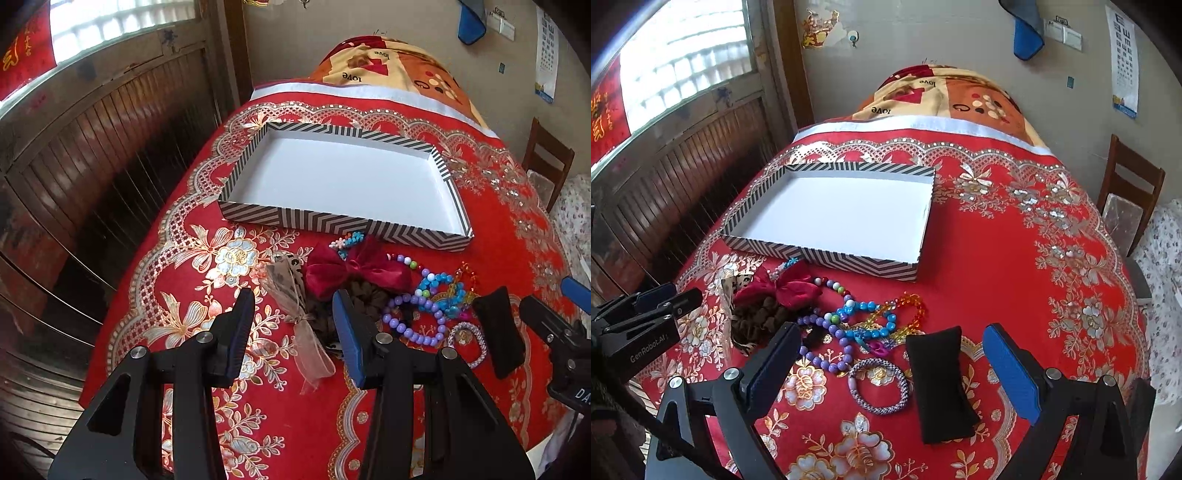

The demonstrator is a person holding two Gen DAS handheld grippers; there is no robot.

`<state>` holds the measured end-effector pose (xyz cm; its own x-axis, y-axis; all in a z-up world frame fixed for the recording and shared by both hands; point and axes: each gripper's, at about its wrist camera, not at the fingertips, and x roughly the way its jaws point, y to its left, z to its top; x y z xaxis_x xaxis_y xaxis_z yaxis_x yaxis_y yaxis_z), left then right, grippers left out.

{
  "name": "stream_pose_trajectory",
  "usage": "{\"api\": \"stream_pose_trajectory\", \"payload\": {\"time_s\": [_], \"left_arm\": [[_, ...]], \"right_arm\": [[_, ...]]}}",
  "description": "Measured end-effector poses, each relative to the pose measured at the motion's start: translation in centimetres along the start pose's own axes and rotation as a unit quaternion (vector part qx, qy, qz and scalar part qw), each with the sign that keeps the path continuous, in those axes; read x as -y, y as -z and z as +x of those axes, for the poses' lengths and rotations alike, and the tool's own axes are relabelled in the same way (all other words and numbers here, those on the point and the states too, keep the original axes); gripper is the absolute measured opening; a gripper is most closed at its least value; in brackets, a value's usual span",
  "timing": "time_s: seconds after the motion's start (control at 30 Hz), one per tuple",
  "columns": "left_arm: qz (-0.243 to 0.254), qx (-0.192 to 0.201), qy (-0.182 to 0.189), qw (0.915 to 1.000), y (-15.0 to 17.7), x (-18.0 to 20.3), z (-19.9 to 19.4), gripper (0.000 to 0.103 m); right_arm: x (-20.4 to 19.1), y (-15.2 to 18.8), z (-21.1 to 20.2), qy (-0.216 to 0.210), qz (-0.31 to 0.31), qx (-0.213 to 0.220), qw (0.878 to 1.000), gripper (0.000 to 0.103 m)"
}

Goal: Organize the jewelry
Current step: 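Move left tool toward brown scrunchie while right tool approaches black velvet pillow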

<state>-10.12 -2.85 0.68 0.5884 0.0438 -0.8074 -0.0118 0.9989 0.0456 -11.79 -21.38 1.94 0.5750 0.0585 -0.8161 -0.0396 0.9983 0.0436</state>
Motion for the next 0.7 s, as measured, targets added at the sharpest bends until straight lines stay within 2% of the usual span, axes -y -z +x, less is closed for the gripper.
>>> {"api": "stream_pose_trajectory", "payload": {"time_s": [0.7], "left_arm": [[-0.024, -0.018, 0.027, 0.9992, 1.1, -0.4, -0.2, 0.043]], "right_arm": [[-0.8, 0.5, -0.4, -0.002, -0.006, -0.01, 1.0, 0.098]]}}
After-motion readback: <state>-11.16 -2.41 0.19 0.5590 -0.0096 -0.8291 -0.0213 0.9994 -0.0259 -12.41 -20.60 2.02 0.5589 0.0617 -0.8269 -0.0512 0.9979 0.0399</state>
